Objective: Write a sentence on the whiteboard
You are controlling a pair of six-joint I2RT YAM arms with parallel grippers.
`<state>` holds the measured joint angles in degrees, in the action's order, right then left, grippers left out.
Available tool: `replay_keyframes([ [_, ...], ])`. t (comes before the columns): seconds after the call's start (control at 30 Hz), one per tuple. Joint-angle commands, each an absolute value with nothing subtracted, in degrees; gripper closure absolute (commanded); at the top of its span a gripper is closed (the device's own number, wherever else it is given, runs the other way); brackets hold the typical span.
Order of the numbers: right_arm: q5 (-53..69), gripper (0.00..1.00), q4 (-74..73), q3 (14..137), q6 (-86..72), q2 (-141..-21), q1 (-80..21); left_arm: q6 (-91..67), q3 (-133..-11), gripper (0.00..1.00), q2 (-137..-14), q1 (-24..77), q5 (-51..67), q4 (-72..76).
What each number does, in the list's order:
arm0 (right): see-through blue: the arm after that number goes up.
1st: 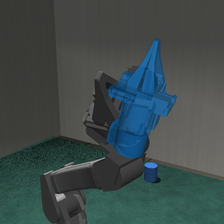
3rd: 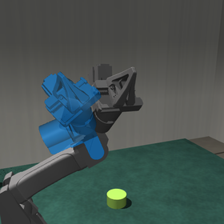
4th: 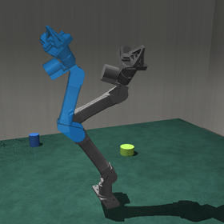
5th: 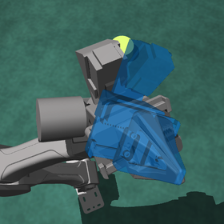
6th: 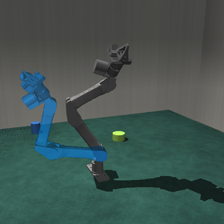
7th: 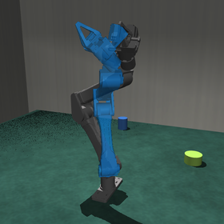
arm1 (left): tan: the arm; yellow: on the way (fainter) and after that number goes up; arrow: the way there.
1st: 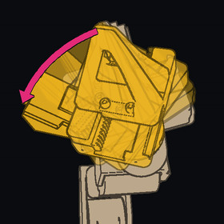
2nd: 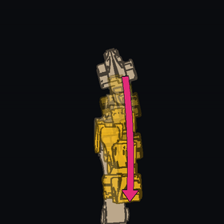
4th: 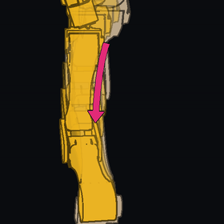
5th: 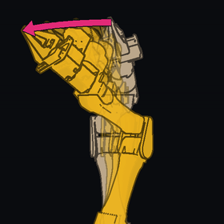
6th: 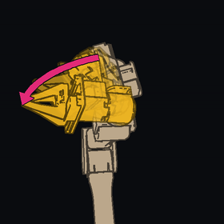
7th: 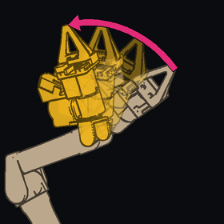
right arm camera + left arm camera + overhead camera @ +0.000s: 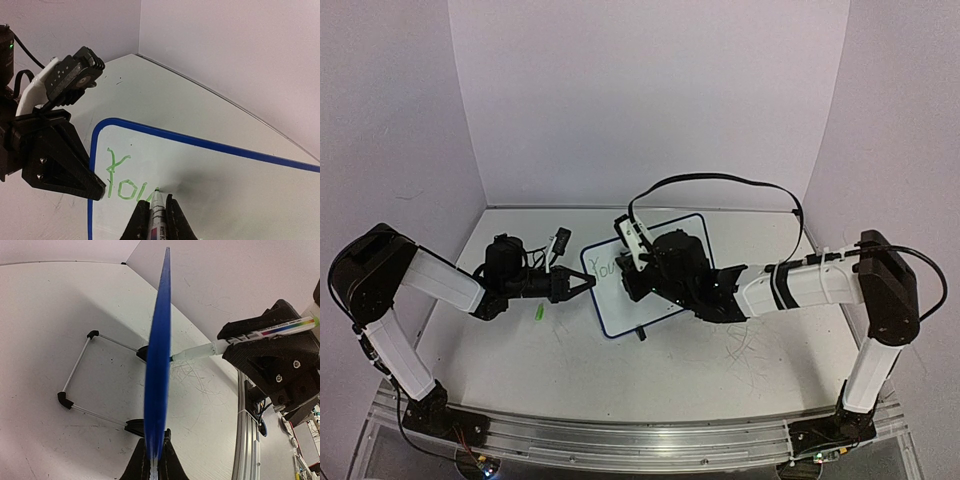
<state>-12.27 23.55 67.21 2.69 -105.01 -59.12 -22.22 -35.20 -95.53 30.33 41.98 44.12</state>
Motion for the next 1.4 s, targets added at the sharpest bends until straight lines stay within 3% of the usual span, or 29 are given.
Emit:
replay_keyframes([
  [0.0, -12.3, 1.0, 23.7, 65.7, 1.6, -105.6, -58.5, -19.6, -35.3, 1.0, -94.0, 30.8, 42.8, 42.3],
  [1.1, -16.4, 1.0, 23.1, 62.8, 1.0, -102.6, -58.4, -19.1, -34.7, 1.0, -93.8, 30.8, 42.2, 41.7],
  [1.37, -3.8, 1.0, 27.3, 57.4, 0.4, -89.2, -57.8, -19.1, -34.9, 1.0, -94.5, 30.8, 41.8, 41.5],
])
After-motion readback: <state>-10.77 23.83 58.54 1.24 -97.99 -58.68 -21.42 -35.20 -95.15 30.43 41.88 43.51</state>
